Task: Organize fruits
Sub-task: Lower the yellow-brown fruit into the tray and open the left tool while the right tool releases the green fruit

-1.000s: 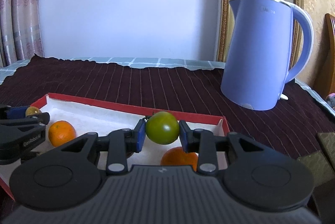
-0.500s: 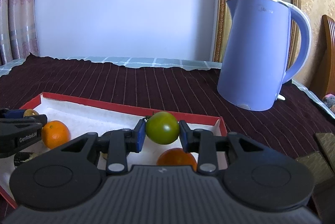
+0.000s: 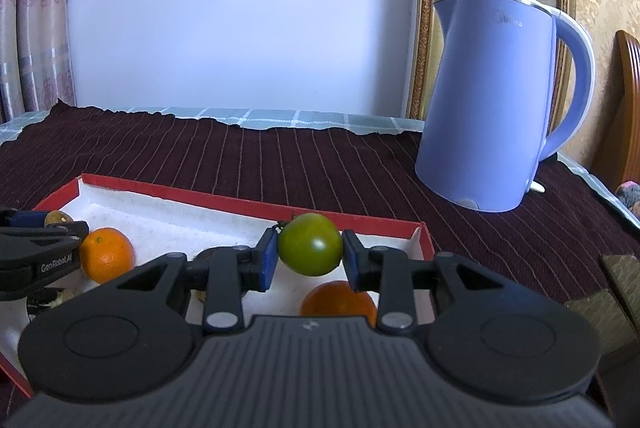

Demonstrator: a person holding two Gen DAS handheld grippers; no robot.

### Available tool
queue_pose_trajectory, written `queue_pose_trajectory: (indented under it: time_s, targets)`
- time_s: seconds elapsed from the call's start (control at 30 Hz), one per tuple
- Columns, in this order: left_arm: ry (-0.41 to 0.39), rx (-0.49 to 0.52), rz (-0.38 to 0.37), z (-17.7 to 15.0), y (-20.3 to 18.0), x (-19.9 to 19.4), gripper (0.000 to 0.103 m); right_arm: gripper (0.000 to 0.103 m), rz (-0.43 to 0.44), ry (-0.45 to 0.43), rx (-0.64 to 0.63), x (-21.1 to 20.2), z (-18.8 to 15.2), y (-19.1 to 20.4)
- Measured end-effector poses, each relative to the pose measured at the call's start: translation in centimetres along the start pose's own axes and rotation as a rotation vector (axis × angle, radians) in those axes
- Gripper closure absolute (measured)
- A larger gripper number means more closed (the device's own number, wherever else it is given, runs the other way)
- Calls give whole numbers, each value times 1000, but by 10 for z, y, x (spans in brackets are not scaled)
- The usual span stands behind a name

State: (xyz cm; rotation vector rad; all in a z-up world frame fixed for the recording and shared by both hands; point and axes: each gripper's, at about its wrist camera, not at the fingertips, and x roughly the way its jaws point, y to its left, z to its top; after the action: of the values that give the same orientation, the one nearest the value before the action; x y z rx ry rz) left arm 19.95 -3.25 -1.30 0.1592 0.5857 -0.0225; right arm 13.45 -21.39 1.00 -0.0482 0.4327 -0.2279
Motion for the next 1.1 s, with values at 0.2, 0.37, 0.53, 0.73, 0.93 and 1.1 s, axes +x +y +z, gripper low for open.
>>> queue_pose_trajectory:
  time_s: [0.2,0.37,0.53,0.73,0.93,1.1]
  targets:
    - [13,-15,-2,0,3,2,73,71,-4,3,-2,0,0,0]
    - [6,-11,3,-1,2,1,73,57,-15,-16,-4,-2,0,0]
    - [2,-8,1,-1,2,1,73,53,-16,-19,1,-3,0,-1]
    - [3,11,3,-2,-1,-1,73,29,-26,-44,7,-9,-1,-1]
    - [2,18,9,-3,-2,-1,73,27,-34,-46,-11,-9,-1,1]
    - [5,17,3,-3,-1,-4,73,22,-34,-43,-10,-10,-3,1]
